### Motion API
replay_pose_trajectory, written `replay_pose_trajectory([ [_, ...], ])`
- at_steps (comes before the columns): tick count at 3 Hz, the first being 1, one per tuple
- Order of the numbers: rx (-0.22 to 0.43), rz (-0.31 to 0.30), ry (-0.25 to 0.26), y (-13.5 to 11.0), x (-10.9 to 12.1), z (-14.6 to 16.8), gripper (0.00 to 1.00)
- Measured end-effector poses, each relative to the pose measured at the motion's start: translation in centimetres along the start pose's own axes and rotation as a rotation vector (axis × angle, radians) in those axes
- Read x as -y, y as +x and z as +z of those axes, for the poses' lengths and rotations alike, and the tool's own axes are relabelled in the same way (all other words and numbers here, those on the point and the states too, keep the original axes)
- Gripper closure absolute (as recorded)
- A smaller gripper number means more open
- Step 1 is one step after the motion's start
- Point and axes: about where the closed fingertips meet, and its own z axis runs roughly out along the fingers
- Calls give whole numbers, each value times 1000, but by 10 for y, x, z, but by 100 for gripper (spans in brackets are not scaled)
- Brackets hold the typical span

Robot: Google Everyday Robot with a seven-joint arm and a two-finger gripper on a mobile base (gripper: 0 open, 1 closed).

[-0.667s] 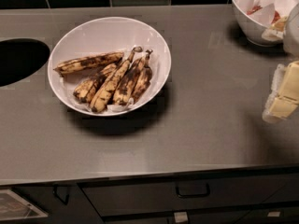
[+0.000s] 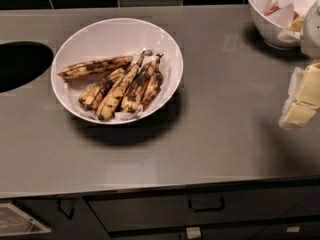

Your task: Pick banana from white bowl

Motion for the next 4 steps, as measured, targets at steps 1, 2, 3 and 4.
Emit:
replay_pose_trajectory([
  [1, 16, -95, -13, -33, 8, 2, 0],
  [2, 48, -252, -45, -85, 11, 8, 0],
  [3, 89, -396, -67, -132, 7, 13, 0],
  [4, 89, -396, -67, -132, 7, 13, 0],
])
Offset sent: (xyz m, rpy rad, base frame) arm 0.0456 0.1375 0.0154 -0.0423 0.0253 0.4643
